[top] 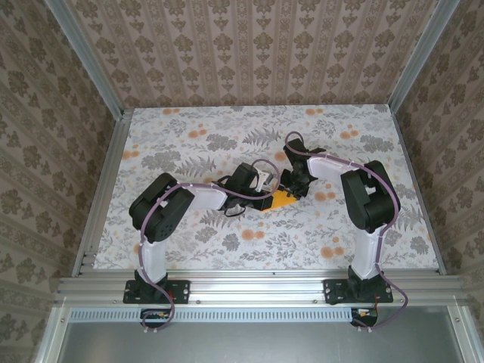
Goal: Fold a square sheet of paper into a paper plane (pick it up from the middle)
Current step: Fourth fold the wing at the center of the table.
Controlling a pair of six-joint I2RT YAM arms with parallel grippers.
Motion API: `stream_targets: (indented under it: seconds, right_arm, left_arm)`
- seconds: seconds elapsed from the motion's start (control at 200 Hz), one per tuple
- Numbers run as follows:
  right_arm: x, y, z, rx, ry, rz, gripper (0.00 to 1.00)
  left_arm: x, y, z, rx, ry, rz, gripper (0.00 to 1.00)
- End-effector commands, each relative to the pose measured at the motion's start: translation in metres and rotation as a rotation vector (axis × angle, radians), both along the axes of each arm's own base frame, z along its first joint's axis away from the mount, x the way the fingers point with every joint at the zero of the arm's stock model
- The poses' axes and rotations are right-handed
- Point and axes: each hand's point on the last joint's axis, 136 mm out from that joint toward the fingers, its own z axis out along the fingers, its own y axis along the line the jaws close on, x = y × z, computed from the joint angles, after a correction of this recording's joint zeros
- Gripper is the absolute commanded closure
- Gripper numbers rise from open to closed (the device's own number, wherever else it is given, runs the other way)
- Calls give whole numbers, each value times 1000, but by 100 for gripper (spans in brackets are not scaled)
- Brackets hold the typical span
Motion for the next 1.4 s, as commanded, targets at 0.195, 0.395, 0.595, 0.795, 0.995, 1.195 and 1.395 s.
stream_targets:
  seconds: [0.195, 0.395, 0.595, 0.795, 0.995, 1.195, 1.395]
  right_arm:
    - [-66, -68, -87, -326, 255, -32, 59]
    - [-67, -69, -88, -335, 258, -34, 59]
    - [-67, -70, -88, -342, 259, -36, 59]
    - [-67, -71, -89, -344, 260, -35, 59]
    - [-67, -71, -89, -350, 260, -32, 59]
    - [-66, -70, -89, -352, 262, -29, 59]
    - [-66, -71, -89, -354, 263, -27, 59]
  left_arm:
    - [-3, 8, -13, 63, 17, -5, 96]
    - [-7, 17, -17, 77, 27, -1, 97]
    - [-8, 22, -17, 85, 37, 5, 99]
    - [-6, 16, 14, -32, 40, 13, 96]
    - [1, 14, 52, -138, 13, 39, 94]
    - [-4, 5, 48, -164, 48, 9, 93]
    - [-12, -2, 36, -134, 86, -37, 93]
